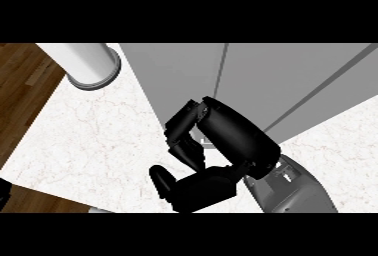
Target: Pick up the wine, place it into the cabinet and close the cabinet
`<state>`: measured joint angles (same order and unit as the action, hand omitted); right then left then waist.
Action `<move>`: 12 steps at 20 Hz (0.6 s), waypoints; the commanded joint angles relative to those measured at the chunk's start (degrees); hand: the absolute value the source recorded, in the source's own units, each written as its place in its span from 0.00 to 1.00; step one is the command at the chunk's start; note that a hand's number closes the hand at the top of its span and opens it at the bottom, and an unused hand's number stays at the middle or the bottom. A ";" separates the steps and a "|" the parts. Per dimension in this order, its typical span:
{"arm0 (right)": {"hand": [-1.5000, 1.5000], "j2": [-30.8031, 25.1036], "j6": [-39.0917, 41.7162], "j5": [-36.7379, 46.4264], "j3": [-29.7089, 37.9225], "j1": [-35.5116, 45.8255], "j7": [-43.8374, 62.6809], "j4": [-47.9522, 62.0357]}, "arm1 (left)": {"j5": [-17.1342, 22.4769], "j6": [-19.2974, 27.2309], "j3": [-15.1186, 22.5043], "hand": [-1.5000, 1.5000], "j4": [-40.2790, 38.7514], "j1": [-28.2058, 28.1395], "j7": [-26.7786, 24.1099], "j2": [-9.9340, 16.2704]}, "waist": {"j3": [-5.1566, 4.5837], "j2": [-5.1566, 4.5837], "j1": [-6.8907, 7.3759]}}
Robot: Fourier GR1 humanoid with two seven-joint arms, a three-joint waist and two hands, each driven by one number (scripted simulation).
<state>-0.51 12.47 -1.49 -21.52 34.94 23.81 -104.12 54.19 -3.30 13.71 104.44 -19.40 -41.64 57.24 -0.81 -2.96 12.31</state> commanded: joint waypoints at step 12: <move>1.00 0.50 -10.97 -3.52 11.76 25.98 -1.60 31.37 | -0.58 -0.74 0.85 1.00 -0.84 3.67 1.44 -0.67 | 0.40 -1.48 1.97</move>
<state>0.01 4.28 -2.91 -14.32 54.20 23.85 -82.10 53.92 -4.16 14.20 103.96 -16.38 -40.48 56.93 0.02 -3.39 13.59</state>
